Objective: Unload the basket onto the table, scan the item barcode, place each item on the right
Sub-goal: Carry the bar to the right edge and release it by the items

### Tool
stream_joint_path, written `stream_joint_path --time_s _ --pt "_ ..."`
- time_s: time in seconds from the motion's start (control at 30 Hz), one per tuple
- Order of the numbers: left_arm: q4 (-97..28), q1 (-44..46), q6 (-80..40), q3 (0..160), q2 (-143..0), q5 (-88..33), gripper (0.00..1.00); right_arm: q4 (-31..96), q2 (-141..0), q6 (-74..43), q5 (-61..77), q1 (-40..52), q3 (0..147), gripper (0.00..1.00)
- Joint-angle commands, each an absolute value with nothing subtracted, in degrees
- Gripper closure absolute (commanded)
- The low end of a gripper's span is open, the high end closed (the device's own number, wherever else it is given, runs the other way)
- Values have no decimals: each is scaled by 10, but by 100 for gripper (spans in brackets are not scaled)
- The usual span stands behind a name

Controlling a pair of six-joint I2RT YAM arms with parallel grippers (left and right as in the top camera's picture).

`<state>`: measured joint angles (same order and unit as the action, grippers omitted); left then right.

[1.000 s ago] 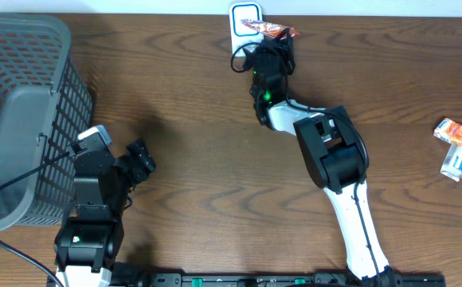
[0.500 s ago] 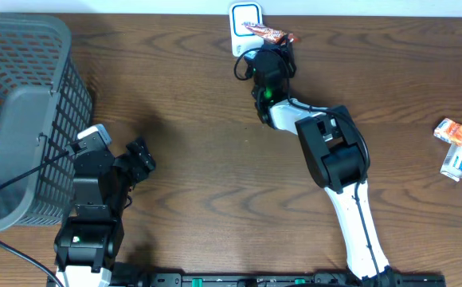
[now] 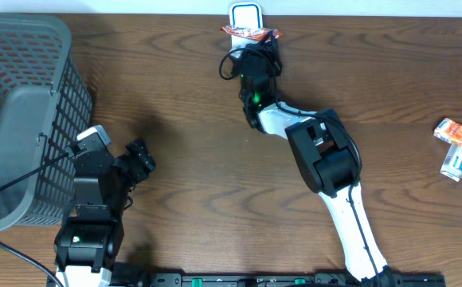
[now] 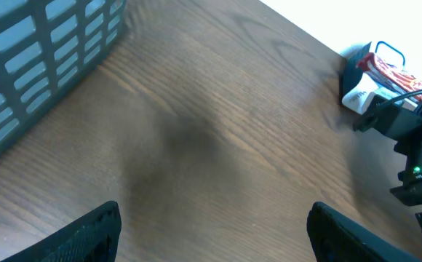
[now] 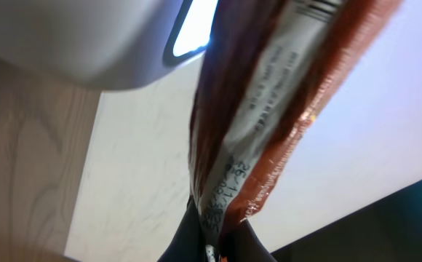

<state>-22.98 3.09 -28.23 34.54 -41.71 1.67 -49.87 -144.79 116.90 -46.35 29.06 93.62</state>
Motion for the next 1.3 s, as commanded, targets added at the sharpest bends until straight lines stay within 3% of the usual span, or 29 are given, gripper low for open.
stream_joint_path --time_s 0.0,0.17,0.3,0.4,0.53,0.67,0.87,1.17,1.27 --pt "-237 28 -284 359 -413 19 18 -503 -1395 1161 -498 300 940 99" --pt "-252 28 -284 359 -413 19 18 -387 -1312 1018 -612 296 940 99" --pt "-278 28 -284 359 -413 18 18 -184 -1236 857 -688 272 940 99" --pt "-295 28 -284 359 -414 -2 18 40 -1172 716 -693 245 940 99" --pt "-300 28 -284 359 -414 -60 18 321 -1105 511 -649 181 940 99" --pt "-302 28 -283 359 -414 -110 18 525 -1063 315 -471 78 940 99" --pt "-309 28 -284 359 -414 -121 18 601 -1062 196 -269 -96 939 99" --pt "-255 28 -284 359 -414 -131 18 578 -1064 121 -190 -226 934 99" --pt "-235 28 -295 359 -414 -144 18 579 -1064 90 -190 -258 934 93"
